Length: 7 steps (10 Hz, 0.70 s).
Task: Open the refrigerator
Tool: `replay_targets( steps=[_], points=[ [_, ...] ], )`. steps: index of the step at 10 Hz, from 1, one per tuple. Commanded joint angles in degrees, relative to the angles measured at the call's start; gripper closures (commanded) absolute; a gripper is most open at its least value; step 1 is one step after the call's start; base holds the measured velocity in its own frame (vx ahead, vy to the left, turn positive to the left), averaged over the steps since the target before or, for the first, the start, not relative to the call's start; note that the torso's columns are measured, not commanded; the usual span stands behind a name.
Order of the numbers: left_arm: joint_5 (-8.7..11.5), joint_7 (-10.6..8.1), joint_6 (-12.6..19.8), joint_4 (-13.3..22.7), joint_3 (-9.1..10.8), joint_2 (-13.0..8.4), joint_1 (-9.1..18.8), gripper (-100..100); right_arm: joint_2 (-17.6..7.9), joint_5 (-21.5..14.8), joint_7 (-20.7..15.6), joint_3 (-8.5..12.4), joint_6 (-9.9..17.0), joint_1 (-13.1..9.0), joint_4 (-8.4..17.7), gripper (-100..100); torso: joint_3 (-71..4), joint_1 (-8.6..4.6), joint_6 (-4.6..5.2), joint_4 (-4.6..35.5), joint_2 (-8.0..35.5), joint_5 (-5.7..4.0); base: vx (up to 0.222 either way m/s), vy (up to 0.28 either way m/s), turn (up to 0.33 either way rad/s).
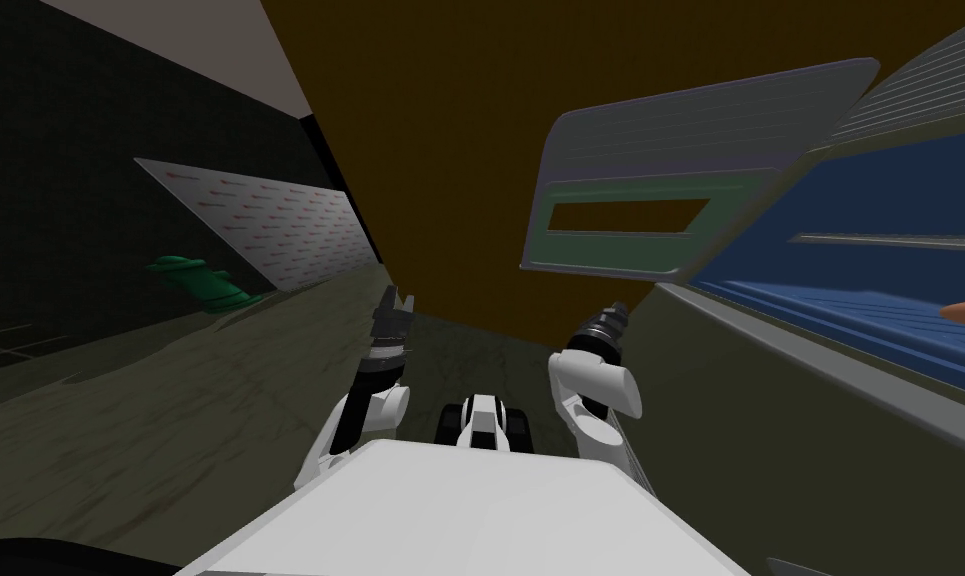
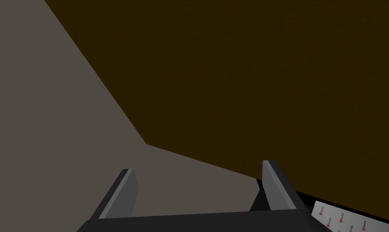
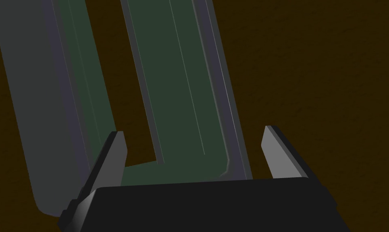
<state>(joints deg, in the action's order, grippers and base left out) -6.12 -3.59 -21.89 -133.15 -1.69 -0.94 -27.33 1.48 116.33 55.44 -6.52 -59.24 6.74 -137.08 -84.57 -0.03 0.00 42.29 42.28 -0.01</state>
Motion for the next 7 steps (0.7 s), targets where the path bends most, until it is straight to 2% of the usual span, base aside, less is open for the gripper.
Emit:
replay_targets(
  steps=[1, 7],
  points=[
    [0.0, 0.00, 0.0, 0.0, 0.00, 0.0, 0.0, 0, 0.1, 1.1, -4.3, -0.2, -2.9, -1.8, -2.8, -100, 0.0, 0.00, 0.00, 0.0, 0.0, 0.00, 0.021, -0.013, 0.013],
    [0.0, 0.00, 0.0, 0.0, 0.00, 0.0, 0.0, 0, 0.3, 3.2, -12.8, -0.7, -8.7, -5.4, -8.8, -100, 0.0, 0.04, 0.00, 0.0, 0.0, 0.01, 0.017, -0.011, 0.012]
  ],
)
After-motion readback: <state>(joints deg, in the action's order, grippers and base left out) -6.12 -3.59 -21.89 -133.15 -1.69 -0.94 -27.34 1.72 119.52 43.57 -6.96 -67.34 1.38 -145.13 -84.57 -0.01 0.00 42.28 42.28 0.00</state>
